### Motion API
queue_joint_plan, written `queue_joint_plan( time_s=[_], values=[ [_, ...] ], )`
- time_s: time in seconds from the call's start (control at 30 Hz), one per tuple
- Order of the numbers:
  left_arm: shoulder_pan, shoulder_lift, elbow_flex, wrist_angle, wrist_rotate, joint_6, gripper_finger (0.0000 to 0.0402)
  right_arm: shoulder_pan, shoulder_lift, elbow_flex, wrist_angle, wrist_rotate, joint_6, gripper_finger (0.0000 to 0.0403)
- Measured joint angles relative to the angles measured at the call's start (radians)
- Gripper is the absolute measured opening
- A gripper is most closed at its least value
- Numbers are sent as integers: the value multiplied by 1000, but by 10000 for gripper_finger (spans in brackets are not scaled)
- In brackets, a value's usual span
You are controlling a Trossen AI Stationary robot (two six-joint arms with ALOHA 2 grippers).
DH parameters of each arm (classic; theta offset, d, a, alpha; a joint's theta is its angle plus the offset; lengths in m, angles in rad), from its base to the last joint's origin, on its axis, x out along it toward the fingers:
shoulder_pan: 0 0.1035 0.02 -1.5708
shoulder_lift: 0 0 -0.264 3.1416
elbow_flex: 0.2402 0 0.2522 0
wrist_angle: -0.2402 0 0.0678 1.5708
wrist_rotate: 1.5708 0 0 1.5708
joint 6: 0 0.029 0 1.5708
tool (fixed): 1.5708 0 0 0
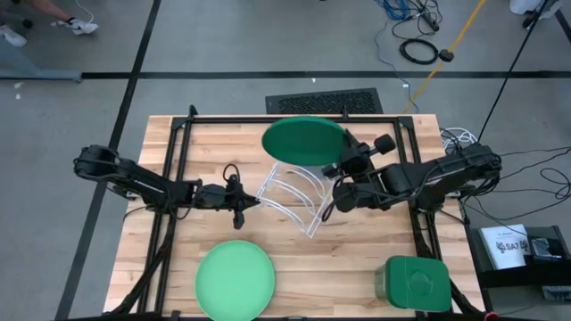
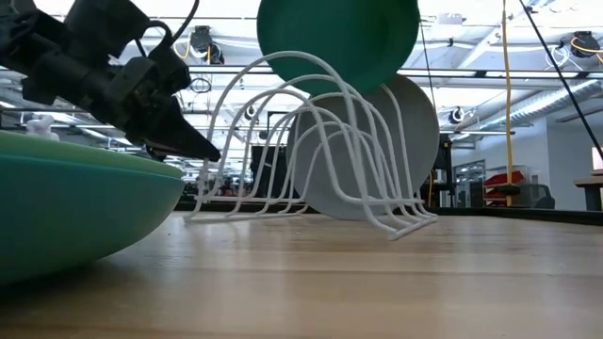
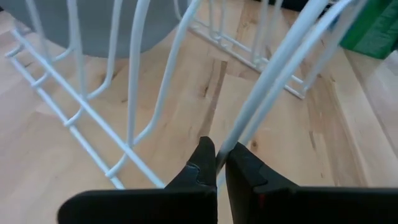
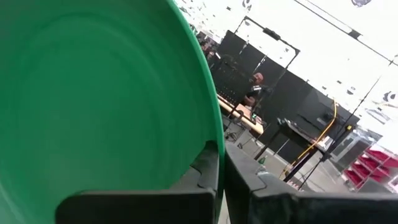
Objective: Sort dishes
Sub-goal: Put the dark green plate into the dish rack
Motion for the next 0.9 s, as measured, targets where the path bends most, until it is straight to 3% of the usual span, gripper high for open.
queue_joint_plan(
  time_s=[0.2,0.9],
  values=[
    [-26,104,32,107,24,3,4,0,0,0,-4,4,-3,1],
    [-66,363,290,110,82,73,13,16,97,0,-149,1,-14,1]
  ],
)
